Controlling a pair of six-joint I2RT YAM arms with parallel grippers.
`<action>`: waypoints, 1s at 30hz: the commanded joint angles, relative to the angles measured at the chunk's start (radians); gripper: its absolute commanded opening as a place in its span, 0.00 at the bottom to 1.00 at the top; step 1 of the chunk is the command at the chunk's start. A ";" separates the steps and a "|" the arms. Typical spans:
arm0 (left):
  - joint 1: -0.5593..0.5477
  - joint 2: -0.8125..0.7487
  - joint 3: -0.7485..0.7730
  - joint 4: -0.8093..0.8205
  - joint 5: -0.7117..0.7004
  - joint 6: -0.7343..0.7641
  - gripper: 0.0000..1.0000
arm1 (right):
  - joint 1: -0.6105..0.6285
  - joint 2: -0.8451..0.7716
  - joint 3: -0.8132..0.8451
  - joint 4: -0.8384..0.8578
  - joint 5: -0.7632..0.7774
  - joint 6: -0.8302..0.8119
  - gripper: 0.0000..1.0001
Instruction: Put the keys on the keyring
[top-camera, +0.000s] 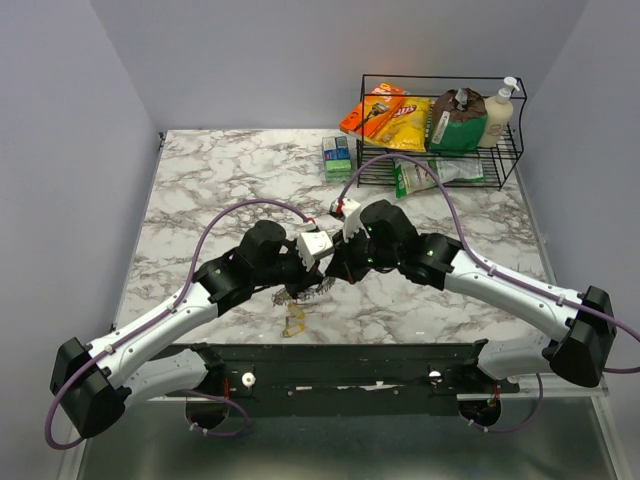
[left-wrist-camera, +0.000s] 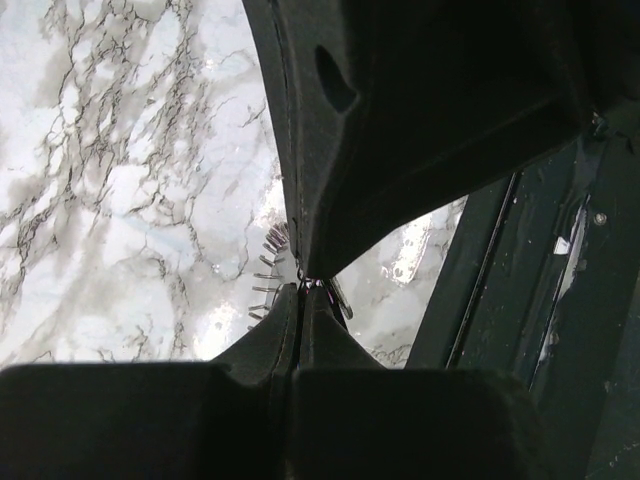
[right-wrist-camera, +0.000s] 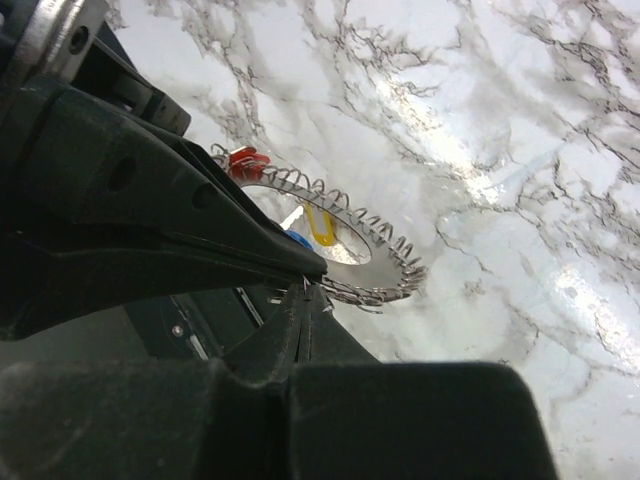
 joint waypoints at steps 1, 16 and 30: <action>-0.005 -0.015 0.037 0.040 0.003 -0.007 0.00 | 0.004 -0.014 0.008 -0.044 0.082 0.007 0.00; -0.005 -0.027 0.032 0.051 -0.013 -0.018 0.00 | 0.002 -0.040 -0.042 -0.044 0.106 0.033 0.00; -0.005 -0.055 0.018 0.087 -0.026 -0.044 0.00 | 0.004 -0.045 -0.083 -0.024 0.106 0.064 0.01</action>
